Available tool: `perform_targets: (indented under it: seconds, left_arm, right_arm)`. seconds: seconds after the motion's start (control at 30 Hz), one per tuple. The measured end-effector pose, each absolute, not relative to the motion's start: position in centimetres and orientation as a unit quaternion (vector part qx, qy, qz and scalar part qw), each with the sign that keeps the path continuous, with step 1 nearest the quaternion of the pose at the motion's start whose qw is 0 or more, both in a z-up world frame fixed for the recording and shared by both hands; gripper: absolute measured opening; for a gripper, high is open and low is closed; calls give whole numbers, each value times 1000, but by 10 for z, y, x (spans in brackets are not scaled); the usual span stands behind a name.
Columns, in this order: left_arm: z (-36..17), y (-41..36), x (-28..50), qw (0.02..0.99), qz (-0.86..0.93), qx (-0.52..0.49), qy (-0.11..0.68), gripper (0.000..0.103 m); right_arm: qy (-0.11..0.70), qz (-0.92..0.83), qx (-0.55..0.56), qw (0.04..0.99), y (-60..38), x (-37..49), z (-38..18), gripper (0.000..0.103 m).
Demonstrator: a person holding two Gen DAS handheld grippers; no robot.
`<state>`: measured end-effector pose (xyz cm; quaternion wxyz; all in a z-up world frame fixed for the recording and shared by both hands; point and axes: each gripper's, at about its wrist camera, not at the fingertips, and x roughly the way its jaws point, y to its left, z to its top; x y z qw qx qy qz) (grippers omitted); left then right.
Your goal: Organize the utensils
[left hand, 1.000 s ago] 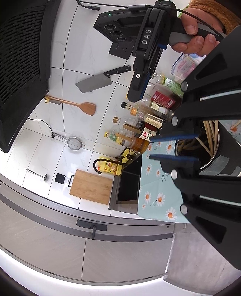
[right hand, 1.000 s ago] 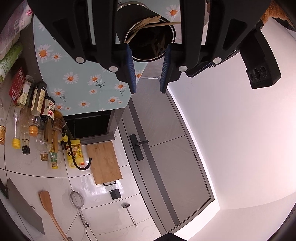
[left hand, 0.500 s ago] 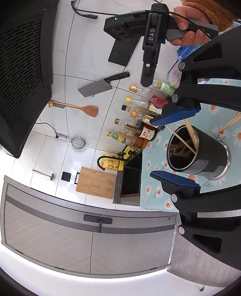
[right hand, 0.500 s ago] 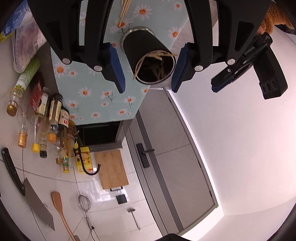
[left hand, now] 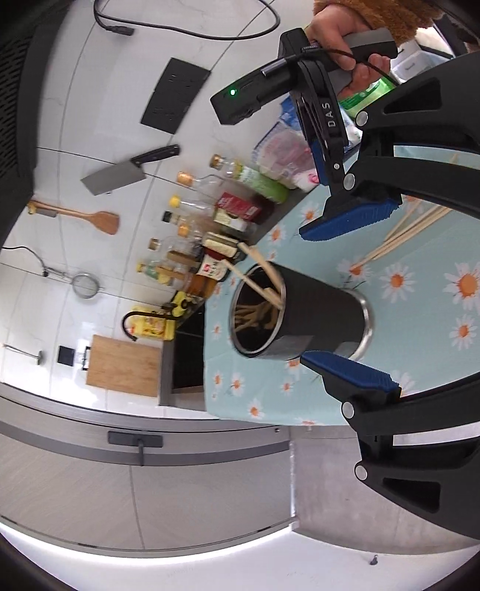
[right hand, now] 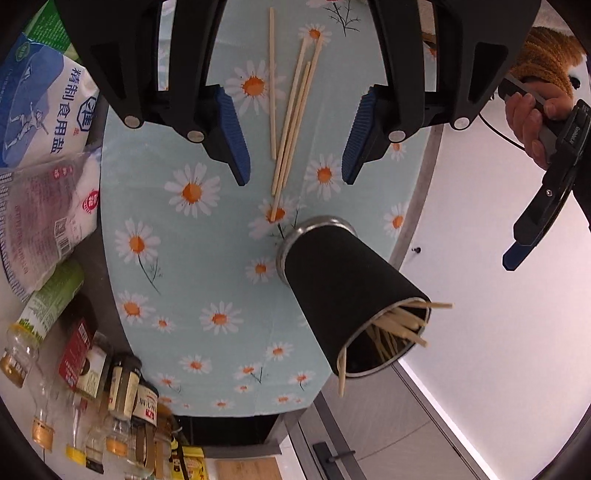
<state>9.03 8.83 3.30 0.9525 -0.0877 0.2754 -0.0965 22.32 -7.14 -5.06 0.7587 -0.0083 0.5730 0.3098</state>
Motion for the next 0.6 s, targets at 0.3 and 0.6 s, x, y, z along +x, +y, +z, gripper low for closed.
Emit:
perform_targets:
  seconds: [0.3,0.6]
  left_arm:
    - [-17,73,90,919,-107,-116,362,61]
    - [-51,67,86,890,-119,-136,419,61]
  right_arm:
    - [667,291,-13,686,-67,226,-115,52]
    - [711,274,-54,645,-52,227,-152,26]
